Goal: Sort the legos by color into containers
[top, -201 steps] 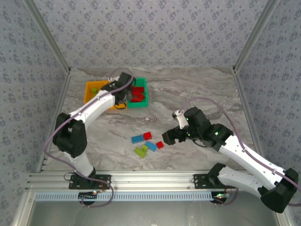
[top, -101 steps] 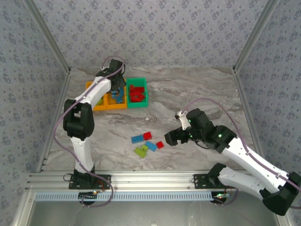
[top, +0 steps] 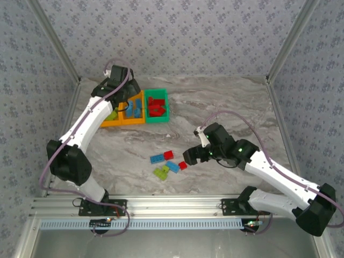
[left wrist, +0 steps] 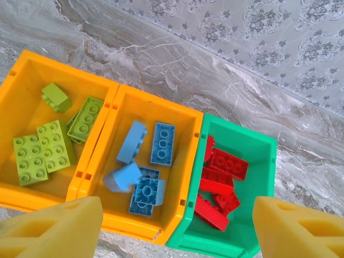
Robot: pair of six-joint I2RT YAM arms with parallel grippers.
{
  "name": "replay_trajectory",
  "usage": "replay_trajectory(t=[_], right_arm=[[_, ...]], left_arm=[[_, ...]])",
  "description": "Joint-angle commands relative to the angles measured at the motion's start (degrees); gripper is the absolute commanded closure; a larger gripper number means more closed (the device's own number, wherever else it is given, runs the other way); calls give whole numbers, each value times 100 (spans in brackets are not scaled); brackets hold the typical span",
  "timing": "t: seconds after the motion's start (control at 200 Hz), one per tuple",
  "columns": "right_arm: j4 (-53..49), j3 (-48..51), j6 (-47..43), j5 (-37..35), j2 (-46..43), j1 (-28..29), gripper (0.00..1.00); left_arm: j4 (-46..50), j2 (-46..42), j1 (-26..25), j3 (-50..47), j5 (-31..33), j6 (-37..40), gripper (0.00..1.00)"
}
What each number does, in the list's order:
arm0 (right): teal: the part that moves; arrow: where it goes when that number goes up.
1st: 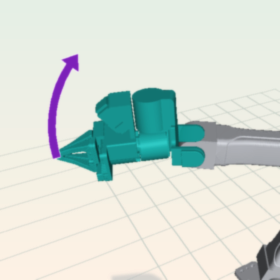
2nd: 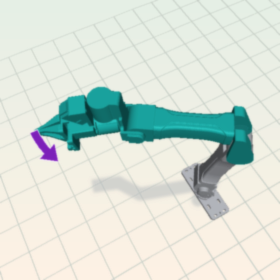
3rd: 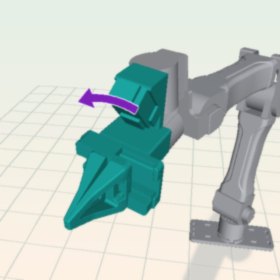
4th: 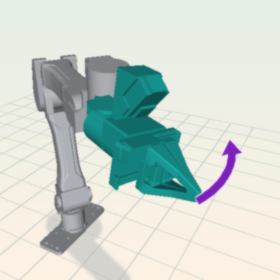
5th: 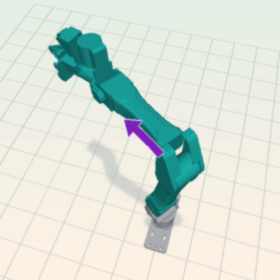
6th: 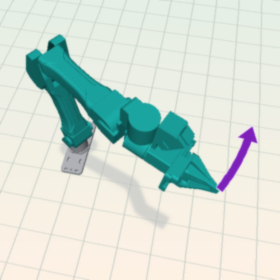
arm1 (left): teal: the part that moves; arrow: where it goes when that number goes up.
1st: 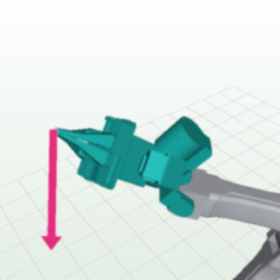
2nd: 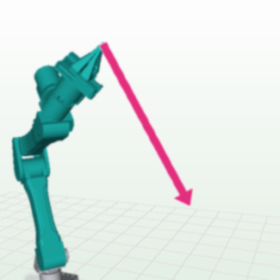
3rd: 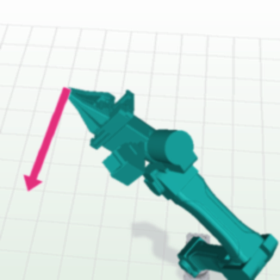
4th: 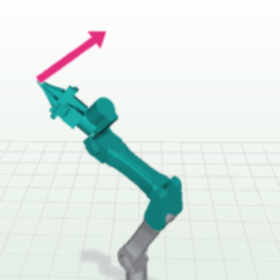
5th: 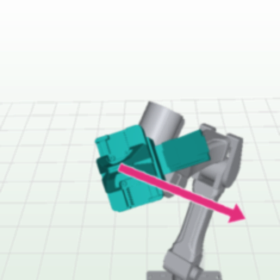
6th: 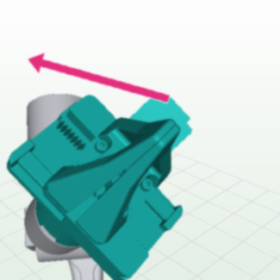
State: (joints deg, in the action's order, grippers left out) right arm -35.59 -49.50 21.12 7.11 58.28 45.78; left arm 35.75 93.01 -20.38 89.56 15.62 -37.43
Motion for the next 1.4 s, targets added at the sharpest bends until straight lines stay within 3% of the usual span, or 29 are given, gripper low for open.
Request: replay_trajectory(t=[0.0, 0.14, 0.25, 0.34, 0.51, 0.81, 1.024, 1.279, 1.394], right_arm=[[-20, -139, 268, -395, -45, 97, 5], [403, -10, 663, -266, 146, 188, 6], [830, -33, 805, -307, 609, 449, 6], [1167, -61, 998, -423, 1121, 559, 6], [1845, -170, 1060, -54, 2114, 572, 11], [2431, -663, 1120, 254, 3497, 557, 13], [2475, -890, 1122, 202, 4210, 397, 36], [2437, -825, 1164, 11, 4504, 389, 44], [2393, -760, 1233, -54, 4538, 345, 53]], left_arm=[[-162, -571, -363, -425, -43, 463, 23], [-829, -2160, -984, -1609, -389, 1406, 23], [-1113, -3561, -1355, -2499, -1582, 2504, 19], [-758, -4434, -1647, -2827, -1897, 3212, 17], [43, -5405, -1996, -3405, -2859, 4838, 3], [-403, -5862, -2167, -4501, -3582, 4891, 1], [-413, -5818, -2171, -4612, -3601, 4894, 1], [-393, -5921, -2167, -4694, -3486, 4897, 1], [-259, -5926, -2172, -4669, -3508, 5110, 1]])
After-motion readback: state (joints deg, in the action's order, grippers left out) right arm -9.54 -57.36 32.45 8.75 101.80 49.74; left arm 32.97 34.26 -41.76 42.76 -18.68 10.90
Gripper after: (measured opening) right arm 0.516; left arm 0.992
